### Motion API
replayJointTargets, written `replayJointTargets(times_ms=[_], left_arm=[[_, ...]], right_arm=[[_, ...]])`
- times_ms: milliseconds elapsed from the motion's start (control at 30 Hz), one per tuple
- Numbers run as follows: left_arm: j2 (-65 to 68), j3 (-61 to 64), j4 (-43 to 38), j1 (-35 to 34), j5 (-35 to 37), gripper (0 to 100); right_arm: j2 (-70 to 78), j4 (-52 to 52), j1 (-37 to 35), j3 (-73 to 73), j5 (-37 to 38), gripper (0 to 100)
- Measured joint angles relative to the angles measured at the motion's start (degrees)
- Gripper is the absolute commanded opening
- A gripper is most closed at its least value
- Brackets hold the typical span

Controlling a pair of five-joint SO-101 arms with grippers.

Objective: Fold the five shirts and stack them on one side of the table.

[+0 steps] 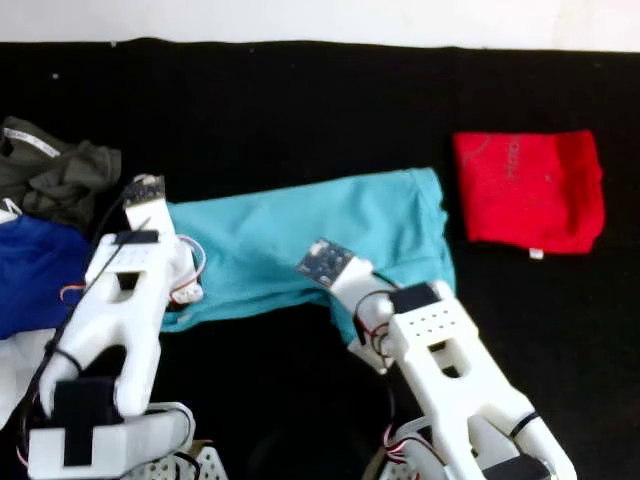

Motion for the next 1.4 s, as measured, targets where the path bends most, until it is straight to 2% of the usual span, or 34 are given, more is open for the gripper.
replayJointTargets(times_ms=[333,467,533,633,667,833,1100,1267,1400], left_arm=[[4.22,-2.02,-1.32,0.18,0.35,1],[4.22,-2.02,-1.32,0.18,0.35,1],[4.22,-2.02,-1.32,0.18,0.35,1],[4.22,-2.02,-1.32,0.18,0.44,1],[4.22,-2.02,-1.32,0.18,0.44,1],[4.22,-2.02,-1.32,0.18,0.44,1],[4.22,-2.02,-1.32,0.26,0.44,1],[4.40,-2.11,-1.32,0.26,0.44,1],[4.40,-2.11,-1.32,0.26,0.44,1]], right_arm=[[0.09,-6.51,0.35,6.68,0.09,21.2],[5.10,-7.38,0.44,5.89,0.09,19.7],[9.49,-7.38,0.44,3.52,0.09,14.7],[17.05,-4.75,1.05,-3.16,0.09,1.3],[19.52,-3.87,1.14,-5.45,0.09,0.2],[28.04,0.18,1.67,-13.63,0.09,0.5],[24.26,10.64,6.42,-22.24,0.09,0.5],[22.59,17.67,9.41,-35.25,1.41,0.5],[29.27,19.08,9.58,-46.95,1.93,0.9]])
